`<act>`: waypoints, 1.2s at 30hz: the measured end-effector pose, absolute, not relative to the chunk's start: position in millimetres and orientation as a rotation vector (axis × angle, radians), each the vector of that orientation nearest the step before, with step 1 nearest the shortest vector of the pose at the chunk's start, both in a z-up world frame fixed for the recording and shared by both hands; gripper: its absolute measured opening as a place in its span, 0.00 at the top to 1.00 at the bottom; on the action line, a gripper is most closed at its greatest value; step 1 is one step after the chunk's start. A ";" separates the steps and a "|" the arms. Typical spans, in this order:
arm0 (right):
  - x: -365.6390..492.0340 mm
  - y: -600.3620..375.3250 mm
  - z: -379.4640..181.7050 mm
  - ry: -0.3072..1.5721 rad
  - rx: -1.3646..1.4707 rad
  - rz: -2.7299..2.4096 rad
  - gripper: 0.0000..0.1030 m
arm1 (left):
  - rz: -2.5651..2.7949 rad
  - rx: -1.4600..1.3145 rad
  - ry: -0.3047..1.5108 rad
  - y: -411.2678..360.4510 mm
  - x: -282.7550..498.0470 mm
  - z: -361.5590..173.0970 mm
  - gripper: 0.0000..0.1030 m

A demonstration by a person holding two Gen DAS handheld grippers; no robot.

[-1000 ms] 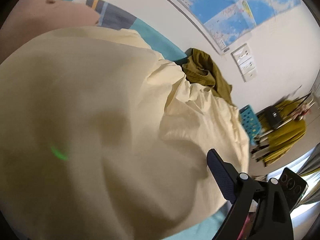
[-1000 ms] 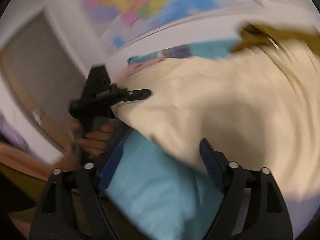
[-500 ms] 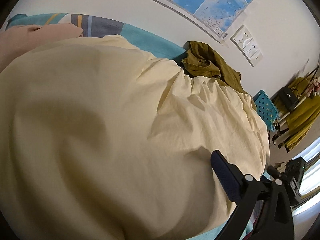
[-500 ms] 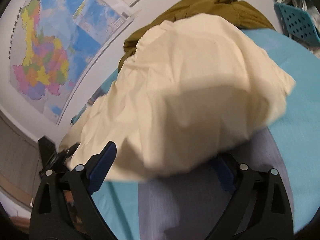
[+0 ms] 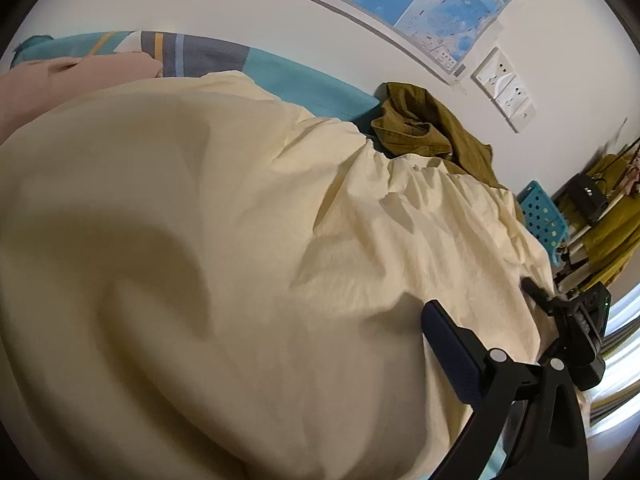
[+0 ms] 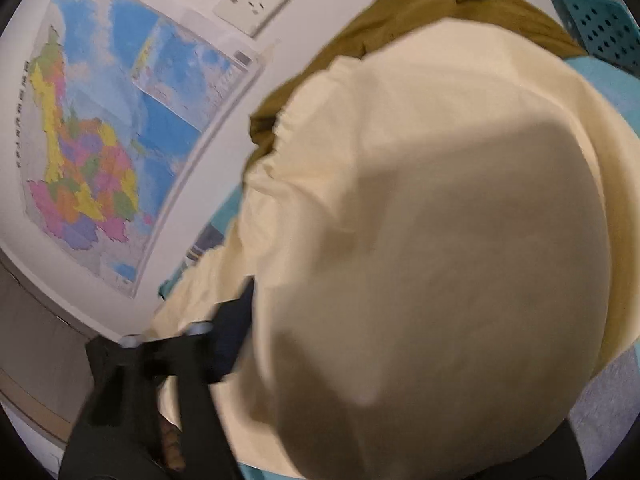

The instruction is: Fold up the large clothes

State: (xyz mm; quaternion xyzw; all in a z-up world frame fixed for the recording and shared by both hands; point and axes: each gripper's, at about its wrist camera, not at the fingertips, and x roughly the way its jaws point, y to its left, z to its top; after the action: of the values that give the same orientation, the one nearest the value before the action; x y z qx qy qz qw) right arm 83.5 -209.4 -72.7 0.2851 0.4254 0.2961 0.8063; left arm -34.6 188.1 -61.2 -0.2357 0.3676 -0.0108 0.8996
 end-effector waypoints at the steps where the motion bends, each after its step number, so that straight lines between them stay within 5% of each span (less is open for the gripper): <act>1: 84.4 -209.3 -73.6 0.919 0.597 0.650 0.63 | -0.007 -0.483 0.762 188.1 -34.8 -61.3 0.19; 9: 82.8 -206.3 -73.7 0.937 0.576 0.686 0.63 | 0.044 -0.438 0.767 187.3 -35.0 -61.2 0.35; 14: 75.0 -207.7 -60.9 0.915 0.572 0.734 0.75 | 0.083 -0.415 0.769 187.0 -41.7 -54.8 0.63; 17: 70.5 -209.4 -55.7 0.915 0.563 0.765 0.75 | 0.079 -0.432 0.769 190.7 -45.9 -55.4 0.59; 24: 81.6 -203.1 -70.9 0.982 0.568 0.740 0.47 | 0.087 -0.414 0.759 193.8 -36.1 -61.5 0.34; 27: 82.3 -194.7 -70.8 0.973 0.535 0.737 0.45 | 0.078 -0.390 0.764 189.0 -30.0 -60.7 0.28; 32: 80.7 -192.2 -57.0 0.938 0.509 0.750 0.81 | 0.103 -0.413 0.749 194.7 -32.0 -52.7 0.74; 36: 70.0 -189.1 -8.0 0.832 0.468 0.798 0.88 | 0.094 -0.398 0.695 201.2 -40.1 -25.2 0.82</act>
State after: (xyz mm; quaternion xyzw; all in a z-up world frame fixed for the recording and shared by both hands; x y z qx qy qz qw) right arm 70.0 -189.1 -8.0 0.2193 0.3897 0.3737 0.8126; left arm -40.1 201.2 -25.2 -0.1938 0.3382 0.0456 0.9198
